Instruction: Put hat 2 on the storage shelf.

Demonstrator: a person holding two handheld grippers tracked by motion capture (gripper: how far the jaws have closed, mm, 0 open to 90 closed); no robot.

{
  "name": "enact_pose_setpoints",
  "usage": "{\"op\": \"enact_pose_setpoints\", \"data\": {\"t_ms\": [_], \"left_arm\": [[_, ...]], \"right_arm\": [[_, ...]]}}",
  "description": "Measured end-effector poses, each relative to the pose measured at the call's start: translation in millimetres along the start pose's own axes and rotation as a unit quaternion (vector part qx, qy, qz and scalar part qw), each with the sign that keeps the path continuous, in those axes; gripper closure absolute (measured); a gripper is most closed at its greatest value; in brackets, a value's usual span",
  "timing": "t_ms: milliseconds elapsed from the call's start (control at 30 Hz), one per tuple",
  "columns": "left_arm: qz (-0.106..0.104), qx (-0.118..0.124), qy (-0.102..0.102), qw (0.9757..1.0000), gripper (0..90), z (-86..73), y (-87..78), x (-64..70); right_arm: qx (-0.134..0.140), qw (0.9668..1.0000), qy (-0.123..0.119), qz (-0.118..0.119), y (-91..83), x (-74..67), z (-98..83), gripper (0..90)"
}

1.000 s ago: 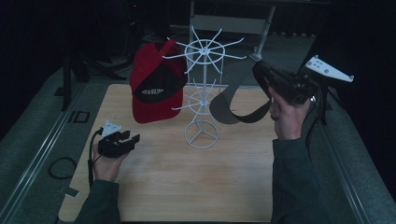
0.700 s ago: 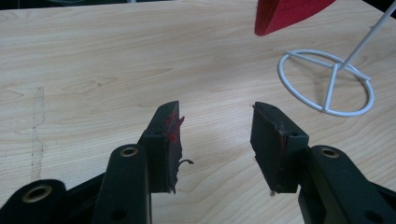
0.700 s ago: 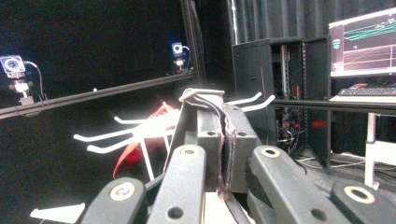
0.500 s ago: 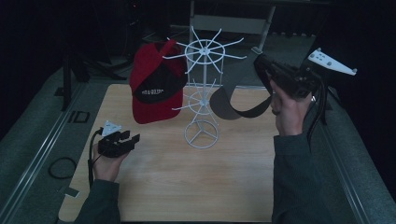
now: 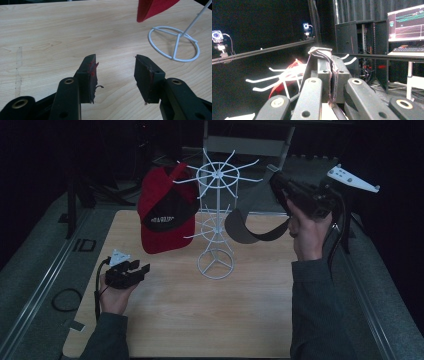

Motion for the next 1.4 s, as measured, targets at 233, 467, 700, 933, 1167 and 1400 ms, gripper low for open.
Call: {"op": "enact_pose_setpoints", "data": {"t_ms": [233, 467, 700, 933, 1167, 1400], "left_arm": [[0.000, -0.001, 0.000, 1.0000, 53.3, 0.1, 0.7, 0.0], [-0.001, 0.001, -0.001, 1.0000, 53.3, 0.6, 0.1, -0.3], [-0.002, -0.002, 0.001, 1.0000, 53.2, 0.0, 2.2, 0.7], [-0.002, -0.001, 0.000, 1.0000, 53.2, 0.1, 2.1, 0.1], [-0.003, -0.002, 0.001, 1.0000, 53.2, 0.4, 2.8, 0.8], [-0.004, -0.002, 0.001, 1.0000, 53.2, 0.6, 3.2, 0.5]], "right_arm": [[-0.007, 1.0000, 0.001, 0.002, 5.8, -0.6, -0.1, 86.9], [-0.002, 1.0000, -0.001, 0.007, 3.0, -3.6, 1.2, 86.9], [0.007, 0.9998, -0.008, 0.013, -3.9, -9.0, 6.9, 86.8], [0.010, 0.9997, -0.021, 0.011, -7.3, -12.3, 8.5, 86.8], [0.016, 0.9996, -0.017, 0.014, -9.5, -11.6, 12.3, 86.7], [-0.009, 0.9999, -0.013, 0.004, 9.4, -5.0, 4.6, 86.7]]}}
Point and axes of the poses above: each handheld gripper's, and its own axes: y roughly forward along the jaws, z roughly out of its top, x roughly to its right, the point moved 7 cm from there along y, roughly forward along the jaws, and after that the axes turned 13 degrees about -z, right-handed, at the moved point
